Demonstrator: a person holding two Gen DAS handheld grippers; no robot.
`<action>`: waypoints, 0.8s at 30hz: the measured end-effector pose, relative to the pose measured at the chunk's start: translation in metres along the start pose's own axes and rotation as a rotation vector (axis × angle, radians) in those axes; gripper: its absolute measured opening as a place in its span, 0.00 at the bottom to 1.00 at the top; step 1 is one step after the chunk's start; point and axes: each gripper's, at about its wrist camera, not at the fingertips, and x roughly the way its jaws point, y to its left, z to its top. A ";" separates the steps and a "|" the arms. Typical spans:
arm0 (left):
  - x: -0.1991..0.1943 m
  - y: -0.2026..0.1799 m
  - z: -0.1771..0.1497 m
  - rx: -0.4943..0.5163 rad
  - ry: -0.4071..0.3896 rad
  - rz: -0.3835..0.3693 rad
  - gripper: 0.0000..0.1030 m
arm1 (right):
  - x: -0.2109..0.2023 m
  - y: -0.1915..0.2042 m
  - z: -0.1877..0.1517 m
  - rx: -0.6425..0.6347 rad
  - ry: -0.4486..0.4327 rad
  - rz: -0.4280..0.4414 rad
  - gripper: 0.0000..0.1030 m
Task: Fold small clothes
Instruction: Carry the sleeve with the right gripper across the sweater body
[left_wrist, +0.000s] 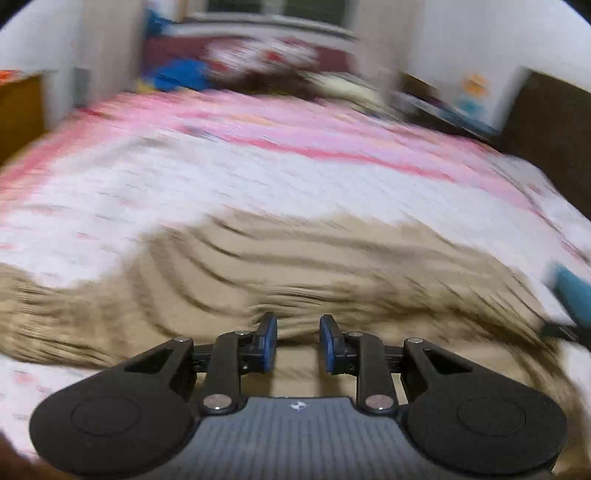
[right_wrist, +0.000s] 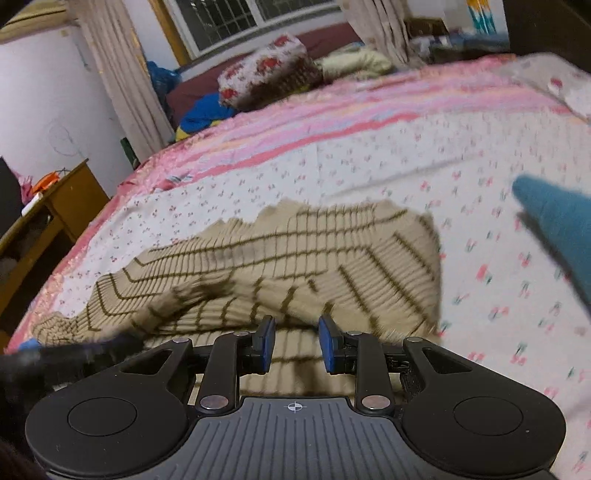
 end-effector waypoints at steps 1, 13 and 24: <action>-0.002 0.009 0.002 -0.038 -0.023 0.044 0.31 | 0.001 -0.001 0.002 -0.008 -0.004 -0.001 0.26; -0.046 0.052 -0.038 -0.169 -0.005 -0.009 0.32 | 0.062 0.036 0.032 -0.198 0.050 0.146 0.40; -0.077 0.048 -0.056 -0.133 -0.015 -0.056 0.34 | 0.072 0.080 0.019 -0.412 0.194 0.285 0.17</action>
